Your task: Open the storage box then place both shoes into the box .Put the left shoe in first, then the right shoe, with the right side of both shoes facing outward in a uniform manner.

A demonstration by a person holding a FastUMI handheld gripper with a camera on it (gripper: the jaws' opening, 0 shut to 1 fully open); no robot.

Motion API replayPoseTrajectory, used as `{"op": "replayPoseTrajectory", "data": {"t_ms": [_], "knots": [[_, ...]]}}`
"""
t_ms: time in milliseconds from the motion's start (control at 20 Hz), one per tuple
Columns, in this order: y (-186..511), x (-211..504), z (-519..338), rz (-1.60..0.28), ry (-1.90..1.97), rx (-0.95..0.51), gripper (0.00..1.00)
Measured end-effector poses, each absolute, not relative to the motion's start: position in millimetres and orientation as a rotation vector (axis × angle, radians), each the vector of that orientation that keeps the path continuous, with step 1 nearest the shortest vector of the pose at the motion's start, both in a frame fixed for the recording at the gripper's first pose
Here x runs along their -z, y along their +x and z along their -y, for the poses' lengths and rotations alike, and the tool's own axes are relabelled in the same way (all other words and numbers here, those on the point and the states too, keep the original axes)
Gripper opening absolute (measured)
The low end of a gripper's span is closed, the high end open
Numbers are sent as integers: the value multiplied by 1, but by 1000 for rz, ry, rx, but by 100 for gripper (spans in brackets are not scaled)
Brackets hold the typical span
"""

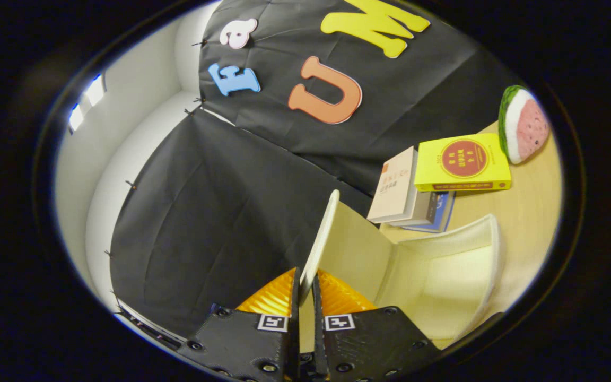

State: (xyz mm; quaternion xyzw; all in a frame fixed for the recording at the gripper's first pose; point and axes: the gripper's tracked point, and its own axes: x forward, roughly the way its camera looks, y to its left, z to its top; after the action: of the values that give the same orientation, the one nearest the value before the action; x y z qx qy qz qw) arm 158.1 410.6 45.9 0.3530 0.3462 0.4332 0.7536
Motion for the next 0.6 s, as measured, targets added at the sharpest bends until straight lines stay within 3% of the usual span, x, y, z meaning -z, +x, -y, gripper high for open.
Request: {"op": "replayPoseTrajectory", "data": {"t_ms": [250, 500, 600], "knots": [[155, -39, -479, -756, 754, -976, 17], [152, -13, -521, -814, 719, -966, 77], [149, -4, -524, -824, 703, -960, 94]]}}
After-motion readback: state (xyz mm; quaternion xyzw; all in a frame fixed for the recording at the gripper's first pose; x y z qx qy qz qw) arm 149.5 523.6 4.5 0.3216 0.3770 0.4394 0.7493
